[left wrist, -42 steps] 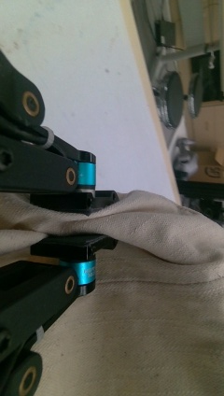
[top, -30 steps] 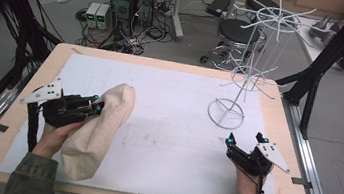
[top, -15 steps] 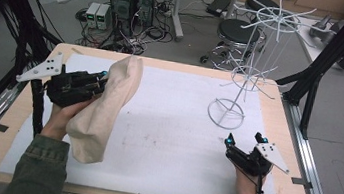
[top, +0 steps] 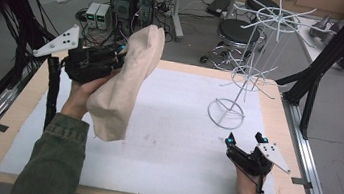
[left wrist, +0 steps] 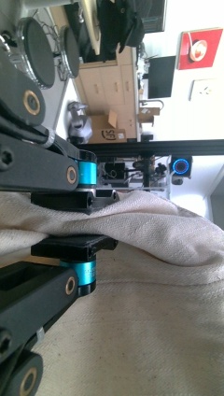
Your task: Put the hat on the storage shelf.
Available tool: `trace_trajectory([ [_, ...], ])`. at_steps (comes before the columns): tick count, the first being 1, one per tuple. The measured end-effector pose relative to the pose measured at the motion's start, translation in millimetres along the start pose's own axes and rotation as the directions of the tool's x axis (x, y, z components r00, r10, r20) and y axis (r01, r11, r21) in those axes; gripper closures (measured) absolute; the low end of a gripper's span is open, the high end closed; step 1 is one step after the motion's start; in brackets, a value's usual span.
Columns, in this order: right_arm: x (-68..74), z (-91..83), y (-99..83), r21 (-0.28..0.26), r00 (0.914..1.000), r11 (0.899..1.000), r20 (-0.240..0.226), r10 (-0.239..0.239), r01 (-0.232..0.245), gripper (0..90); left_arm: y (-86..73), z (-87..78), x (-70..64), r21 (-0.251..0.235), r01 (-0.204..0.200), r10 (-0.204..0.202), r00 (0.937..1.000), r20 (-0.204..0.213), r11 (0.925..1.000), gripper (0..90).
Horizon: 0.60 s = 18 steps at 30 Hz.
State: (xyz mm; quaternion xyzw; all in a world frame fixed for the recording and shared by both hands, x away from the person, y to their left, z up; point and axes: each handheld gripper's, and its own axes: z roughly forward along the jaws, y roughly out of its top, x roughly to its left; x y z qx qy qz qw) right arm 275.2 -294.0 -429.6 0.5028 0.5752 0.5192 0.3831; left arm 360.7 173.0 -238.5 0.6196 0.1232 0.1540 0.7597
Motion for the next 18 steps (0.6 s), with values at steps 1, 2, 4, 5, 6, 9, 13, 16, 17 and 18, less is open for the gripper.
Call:
trace_trajectory([
  [1, -0.3, -0.2, 0.1, -0.002, 1.0000, 1.000, -0.001, -0.003, 0.003, 4.7, 1.2, 4.4, 2.2, -0.004, 0.000, 0.000, 1.0000, 0.002, 1.0000, 79.9],
  [2, 0.0, -0.5, 0.3, -0.005, 1.0000, 1.000, -0.004, -0.003, 0.003, 4.7, 2.3, 8.4, 4.3, -0.005, 0.001, -0.001, 1.0000, 0.003, 1.0000, 79.9],
  [4, 0.5, -1.2, 0.5, -0.009, 1.0000, 1.000, -0.004, -0.005, 0.005, 4.8, 5.2, 16.1, 7.7, -0.010, -0.002, 0.002, 1.0000, -0.001, 0.9999, 79.9],
  [5, 0.5, -1.3, 0.5, -0.007, 1.0000, 1.000, -0.006, -0.008, 0.008, 4.7, 6.9, 20.0, 9.2, -0.012, -0.004, 0.004, 1.0000, -0.003, 0.9999, 79.9],
  [6, 0.7, -1.0, 0.4, -0.006, 0.9999, 1.000, -0.008, -0.008, 0.008, 4.7, 8.8, 23.9, 10.6, -0.014, -0.009, 0.009, 1.0000, -0.004, 0.9999, 79.9],
  [9, 1.6, -0.2, 0.0, 0.002, 0.9999, 1.000, -0.009, -0.006, 0.006, 4.7, 17.2, 35.5, 13.2, -0.017, -0.022, 0.022, 0.9997, -0.014, 0.9996, 79.9],
  [13, 1.8, -0.7, 0.1, -0.001, 0.9999, 1.000, -0.013, -0.007, 0.007, 4.8, 32.6, 51.5, 12.8, -0.027, -0.054, 0.054, 0.9983, -0.023, 0.9981, 79.9],
  [16, 2.8, -0.9, 0.1, -0.002, 0.9998, 1.000, -0.019, -0.010, 0.010, 4.7, 44.0, 65.6, 14.1, -0.032, -0.068, 0.068, 0.9974, -0.026, 0.9971, 79.9],
  [17, 3.2, -0.9, 0.1, -0.004, 0.9997, 1.000, -0.020, -0.015, 0.015, 4.7, 47.5, 70.5, 14.8, -0.032, -0.070, 0.069, 0.9972, -0.030, 0.9971, 79.9],
  [18, 4.2, -1.3, 0.1, -0.001, 0.9996, 1.000, -0.024, -0.013, 0.013, 4.8, 50.7, 75.4, 16.0, -0.028, -0.075, 0.074, 0.9968, -0.031, 0.9968, 79.9],
])
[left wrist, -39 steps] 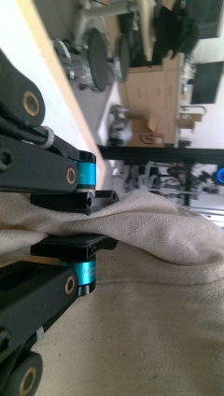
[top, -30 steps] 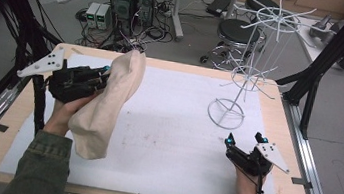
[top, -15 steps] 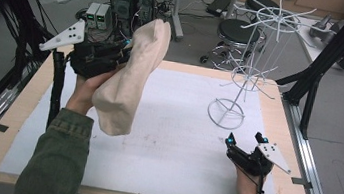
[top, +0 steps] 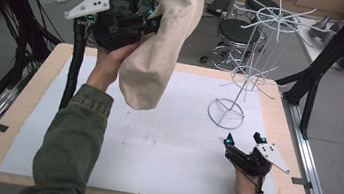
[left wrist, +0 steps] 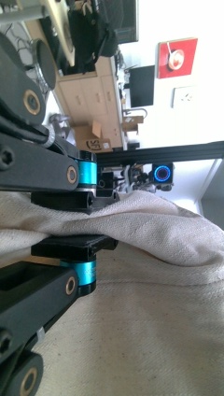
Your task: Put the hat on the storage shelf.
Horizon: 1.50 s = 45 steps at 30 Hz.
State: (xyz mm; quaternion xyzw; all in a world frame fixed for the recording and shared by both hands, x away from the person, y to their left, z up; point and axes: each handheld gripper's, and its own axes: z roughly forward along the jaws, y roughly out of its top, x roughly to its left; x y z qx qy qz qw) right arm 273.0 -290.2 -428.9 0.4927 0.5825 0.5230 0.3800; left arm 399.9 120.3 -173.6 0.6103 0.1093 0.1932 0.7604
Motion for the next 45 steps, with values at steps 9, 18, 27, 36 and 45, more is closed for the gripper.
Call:
trace_trajectory([
  [9, 4.1, -0.4, 0.2, -0.007, 0.9999, 1.000, -0.017, -0.002, 0.002, 4.8, 16.2, 48.6, 5.8, 0.036, -0.041, 0.040, 0.9991, 0.015, 0.9985, 79.6],
  [18, 1.6, -1.9, 0.9, -0.011, 0.9999, 1.000, -0.013, 0.005, -0.005, 4.7, 22.2, 89.9, 12.5, 0.001, -0.002, 0.002, 0.9973, 0.074, 1.0000, 79.6],
  [27, 2.1, -3.0, 0.8, -0.006, 0.9999, 1.000, -0.014, -0.001, 0.001, 4.8, 20.8, 135.4, 14.8, -0.018, 0.035, -0.033, 0.9941, 0.104, 0.9992, 79.5],
  [36, 1.8, -2.8, 1.1, -0.015, 0.9997, 1.000, -0.024, 0.003, -0.003, 4.8, 24.1, 178.5, 7.1, 0.051, -0.056, 0.055, 0.9982, 0.025, 0.9971, 79.2],
  [45, 3.5, -7.1, 1.6, -0.024, 0.9994, 1.000, -0.034, 0.002, -0.002, 4.8, 12.3, 197.0, 0.7, 0.097, -0.075, 0.075, 0.9972, 0.010, 0.9924, 78.2],
])
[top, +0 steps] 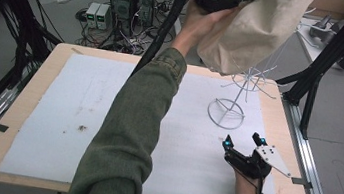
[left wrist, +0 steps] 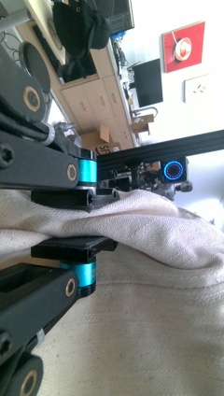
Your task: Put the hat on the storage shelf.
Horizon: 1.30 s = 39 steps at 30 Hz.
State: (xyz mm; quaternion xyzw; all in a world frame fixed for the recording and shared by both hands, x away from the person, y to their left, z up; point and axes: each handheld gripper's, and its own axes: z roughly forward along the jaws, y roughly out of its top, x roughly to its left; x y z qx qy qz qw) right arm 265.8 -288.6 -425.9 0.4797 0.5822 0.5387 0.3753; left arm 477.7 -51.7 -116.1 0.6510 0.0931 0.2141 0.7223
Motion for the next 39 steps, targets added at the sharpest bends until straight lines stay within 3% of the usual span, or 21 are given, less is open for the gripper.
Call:
trace_trajectory([
  [4, -1.7, -1.1, 0.3, -0.007, 1.0000, 1.000, 0.006, -0.002, 0.002, 4.8, -2.6, -0.1, 1.0, 0.014, 0.009, -0.009, 1.0000, 0.002, 0.9999, 77.7],
  [15, 0.0, 0.1, 0.0, -0.002, 1.0000, 1.000, -0.001, 0.002, -0.002, 4.8, -12.0, 0.1, -3.1, 0.135, -0.023, 0.021, 0.9996, 0.016, 0.9906, 67.0],
  [19, -0.8, 0.2, 0.2, -0.007, 1.0000, 1.000, 0.002, -0.004, 0.004, 4.8, -13.4, -1.8, -2.0, 0.139, 0.010, -0.015, 0.9993, 0.034, 0.9903, 63.5],
  [24, 0.8, -1.0, 0.3, -0.010, 1.0000, 1.000, -0.002, -0.009, 0.009, 5.0, -13.6, -8.2, 2.4, 0.155, 0.041, -0.048, 0.9980, 0.042, 0.9871, 52.0],
  [29, 1.0, -0.9, 0.2, -0.006, 1.0000, 1.000, 0.000, -0.006, 0.006, 5.0, -11.9, -14.1, 2.2, 0.172, 0.034, -0.043, 0.9980, 0.047, 0.9846, 41.3],
  [39, 2.4, -0.2, -0.2, -0.002, 1.0000, 1.000, 0.002, -0.009, 0.009, 5.0, -12.7, -26.8, 0.7, 0.212, 0.036, -0.058, 0.9934, 0.099, 0.9766, 31.8],
])
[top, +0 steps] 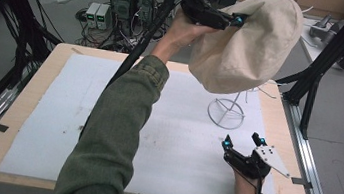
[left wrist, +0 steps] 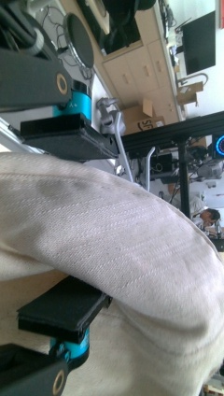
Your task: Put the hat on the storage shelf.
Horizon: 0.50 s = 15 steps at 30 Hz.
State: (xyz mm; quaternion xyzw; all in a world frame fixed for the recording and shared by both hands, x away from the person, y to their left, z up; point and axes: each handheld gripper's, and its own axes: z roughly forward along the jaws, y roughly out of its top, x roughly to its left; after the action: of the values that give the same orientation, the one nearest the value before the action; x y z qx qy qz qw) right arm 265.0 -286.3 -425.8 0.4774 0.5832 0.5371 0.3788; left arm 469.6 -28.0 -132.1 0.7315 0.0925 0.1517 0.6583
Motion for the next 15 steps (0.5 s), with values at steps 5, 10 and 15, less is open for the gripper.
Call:
trace_trajectory([
  [5, -0.1, 0.3, -0.1, 0.001, 1.0000, 1.000, 0.002, -0.002, 0.002, 5.0, -5.8, -4.4, -0.4, 0.043, -0.007, 0.006, 0.9998, 0.017, 0.9990, 30.3],
  [10, -0.3, 1.1, -0.1, -0.003, 0.9999, 1.000, 0.002, -0.011, 0.011, 5.0, -14.2, -11.8, -0.2, 0.014, 0.002, -0.002, 1.0000, 0.009, 0.9999, 30.6],
  [15, -0.4, 1.3, -0.1, -0.002, 0.9999, 1.000, 0.003, -0.012, 0.012, 5.0, -23.4, -17.6, 3.0, 0.063, 0.010, -0.011, 0.9997, 0.023, 0.9980, 29.8],
])
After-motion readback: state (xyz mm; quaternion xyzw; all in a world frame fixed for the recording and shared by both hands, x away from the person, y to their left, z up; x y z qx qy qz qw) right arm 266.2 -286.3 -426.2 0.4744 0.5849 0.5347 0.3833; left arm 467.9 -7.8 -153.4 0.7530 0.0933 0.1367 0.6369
